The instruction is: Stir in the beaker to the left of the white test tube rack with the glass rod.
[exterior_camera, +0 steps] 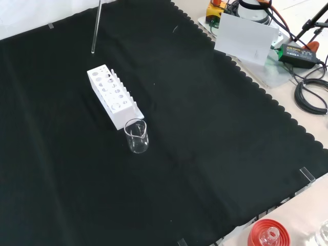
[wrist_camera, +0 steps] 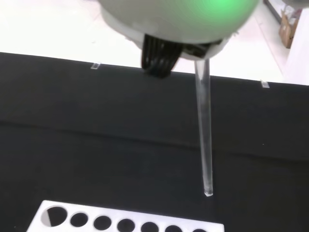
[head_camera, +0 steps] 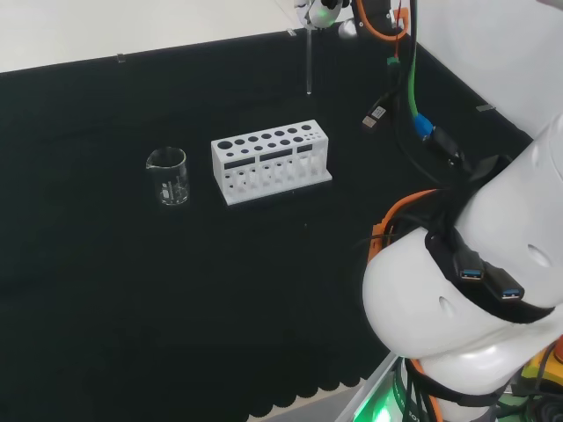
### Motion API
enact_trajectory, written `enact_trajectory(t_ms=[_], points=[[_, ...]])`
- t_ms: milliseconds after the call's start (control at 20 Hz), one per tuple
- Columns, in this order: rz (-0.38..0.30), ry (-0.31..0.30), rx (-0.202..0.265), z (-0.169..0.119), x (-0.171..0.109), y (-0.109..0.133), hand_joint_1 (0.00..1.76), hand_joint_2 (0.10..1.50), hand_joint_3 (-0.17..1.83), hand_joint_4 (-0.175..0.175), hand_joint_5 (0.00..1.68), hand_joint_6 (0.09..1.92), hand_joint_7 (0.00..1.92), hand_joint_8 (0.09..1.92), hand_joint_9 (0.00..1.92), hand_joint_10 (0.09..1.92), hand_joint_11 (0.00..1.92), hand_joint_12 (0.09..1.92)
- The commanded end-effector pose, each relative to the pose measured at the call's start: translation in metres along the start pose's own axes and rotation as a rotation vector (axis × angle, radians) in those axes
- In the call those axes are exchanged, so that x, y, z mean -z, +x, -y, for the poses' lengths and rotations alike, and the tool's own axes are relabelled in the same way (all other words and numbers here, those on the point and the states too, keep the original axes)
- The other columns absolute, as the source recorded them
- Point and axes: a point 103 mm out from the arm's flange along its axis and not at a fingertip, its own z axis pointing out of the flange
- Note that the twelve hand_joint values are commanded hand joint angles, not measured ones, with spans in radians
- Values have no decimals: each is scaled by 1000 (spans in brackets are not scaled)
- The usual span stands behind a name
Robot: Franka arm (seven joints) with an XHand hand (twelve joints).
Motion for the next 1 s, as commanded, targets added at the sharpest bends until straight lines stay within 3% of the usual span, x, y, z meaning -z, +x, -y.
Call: enact_trajectory(t_ms=[50,400,1000], points=[[0,11,12,4,0,4,1331,564,857,-175,1185,714,1337,865,1651,573,1549,664],[-9,7,1,9,5,0,1331,567,850,-175,1186,707,1337,863,1655,568,1549,662],[-35,3,35,-3,9,34,1331,568,845,-175,1191,696,1340,855,1659,559,1552,660]])
